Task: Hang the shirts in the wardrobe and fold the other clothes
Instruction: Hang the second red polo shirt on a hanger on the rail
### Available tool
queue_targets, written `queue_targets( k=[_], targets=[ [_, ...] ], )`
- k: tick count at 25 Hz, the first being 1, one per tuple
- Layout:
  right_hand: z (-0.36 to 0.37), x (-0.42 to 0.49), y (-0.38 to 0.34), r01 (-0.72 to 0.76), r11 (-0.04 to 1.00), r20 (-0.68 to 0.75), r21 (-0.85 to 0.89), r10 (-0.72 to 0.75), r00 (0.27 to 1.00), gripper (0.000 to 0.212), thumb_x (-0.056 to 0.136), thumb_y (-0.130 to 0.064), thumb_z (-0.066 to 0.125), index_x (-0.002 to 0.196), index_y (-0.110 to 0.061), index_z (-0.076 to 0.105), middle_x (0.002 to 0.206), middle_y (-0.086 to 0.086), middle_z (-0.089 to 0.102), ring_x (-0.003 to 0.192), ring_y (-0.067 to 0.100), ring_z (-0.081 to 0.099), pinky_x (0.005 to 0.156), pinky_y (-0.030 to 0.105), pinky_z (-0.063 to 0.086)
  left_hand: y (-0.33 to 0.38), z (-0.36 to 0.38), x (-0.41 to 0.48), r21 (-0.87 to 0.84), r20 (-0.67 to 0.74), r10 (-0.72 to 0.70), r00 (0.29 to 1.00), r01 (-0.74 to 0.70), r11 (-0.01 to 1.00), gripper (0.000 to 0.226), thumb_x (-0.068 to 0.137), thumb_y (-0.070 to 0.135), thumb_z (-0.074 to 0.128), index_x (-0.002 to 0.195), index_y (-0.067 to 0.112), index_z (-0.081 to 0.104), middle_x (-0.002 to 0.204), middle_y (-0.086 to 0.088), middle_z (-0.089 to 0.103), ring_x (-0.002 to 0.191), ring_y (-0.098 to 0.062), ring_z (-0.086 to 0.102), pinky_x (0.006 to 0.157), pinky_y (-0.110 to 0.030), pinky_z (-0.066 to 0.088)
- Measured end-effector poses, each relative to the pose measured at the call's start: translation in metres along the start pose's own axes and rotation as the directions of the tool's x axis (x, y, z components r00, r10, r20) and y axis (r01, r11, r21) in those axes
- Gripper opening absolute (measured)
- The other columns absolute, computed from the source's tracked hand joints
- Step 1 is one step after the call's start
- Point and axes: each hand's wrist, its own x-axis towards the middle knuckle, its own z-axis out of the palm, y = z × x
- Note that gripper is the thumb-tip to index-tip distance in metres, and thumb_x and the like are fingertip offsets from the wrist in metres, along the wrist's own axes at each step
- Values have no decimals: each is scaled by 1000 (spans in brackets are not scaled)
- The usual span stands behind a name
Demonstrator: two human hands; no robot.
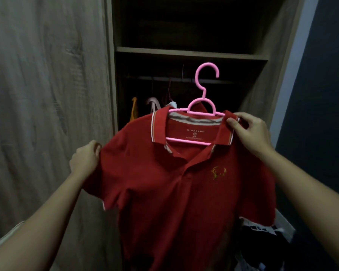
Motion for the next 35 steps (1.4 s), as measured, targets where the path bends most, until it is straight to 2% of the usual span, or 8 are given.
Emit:
queue_targets(
  k=[4, 9, 15, 19, 25, 29, 32, 35],
  targets=[
    [18, 1, -13, -7, 999, 31, 31, 6, 1000, 30, 80, -54, 59, 103, -36, 66, 94, -17, 68, 95, 7, 62, 90, 41, 48, 62, -42, 3, -419, -252, 259, 932, -347, 839, 30, 93, 26, 51, 114, 8, 63, 104, -6, 66, 92, -19, 61, 80, -28, 43],
    [32, 0, -40, 41, 997, 103, 58, -47, 994, 25, 80, -52, 62, 102, -39, 65, 97, -19, 69, 97, 4, 62, 90, 36, 46, 101, -56, -2, -269, 62, 599, 798, -565, 780, 43, 74, 67, 49, 92, 30, 59, 74, 8, 63, 68, -4, 58, 64, -27, 46],
    [19, -27, 4, -172, 980, 295, 95, 137, 945, 58, 81, -42, 66, 132, -32, 40, 110, -7, 59, 98, 11, 57, 87, 29, 44, 77, -63, 19, -427, -58, 496, 866, -471, 772, 14, 78, 30, 74, 75, 31, 60, 63, 2, 59, 55, 7, 50, 52, -11, 34],
    [17, -83, 61, -446, 894, 612, 48, 327, 721, 18, 84, -32, 61, 93, -16, 65, 99, 10, 69, 77, 10, 64, 75, 26, 52, 54, -72, 34, -348, -63, 415, 908, -410, 843, 14, 79, 25, 73, 74, 18, 63, 58, 0, 54, 52, 6, 48, 50, -13, 32],
    [1, -86, 81, -396, 910, 443, -123, 407, 799, 33, 89, -32, 58, 71, -6, 65, 63, 1, 64, 51, 3, 58, 46, 10, 39, 50, -72, 35, -307, -86, 394, 915, -401, 863, 23, 79, 29, 73, 72, 9, 65, 59, -12, 58, 54, -6, 45, 52, -27, 34],
    [8, -87, 80, -207, 863, 485, -460, 440, 755, 24, 88, -25, 62, 105, -9, 62, 101, 12, 66, 85, 19, 62, 69, 21, 45, 62, -64, 20, -337, -30, 405, 914, -391, 857, 27, 75, 37, 75, 70, 12, 67, 57, -11, 60, 56, -13, 50, 54, -31, 35],
    [27, -72, 17, -124, 990, 176, -60, 133, 975, 37, 81, 1, 59, 115, -10, 53, 100, 8, 63, 89, 18, 62, 76, 21, 46, 84, -55, -8, -351, -4, 393, 919, -370, 860, 32, 68, 56, 67, 67, 24, 63, 56, 0, 59, 56, -12, 56, 53, -32, 41],
    [44, -57, -73, -295, 853, 334, 429, 154, 930, 7, 93, -14, 52, 96, -18, 47, 90, 7, 66, 69, 4, 62, 66, 16, 46, 122, -41, -46, -189, -60, 347, 936, -352, 917, 37, 75, 58, 63, 82, 21, 64, 77, -9, 68, 78, -34, 64, 62, -38, 46]
  ],
)
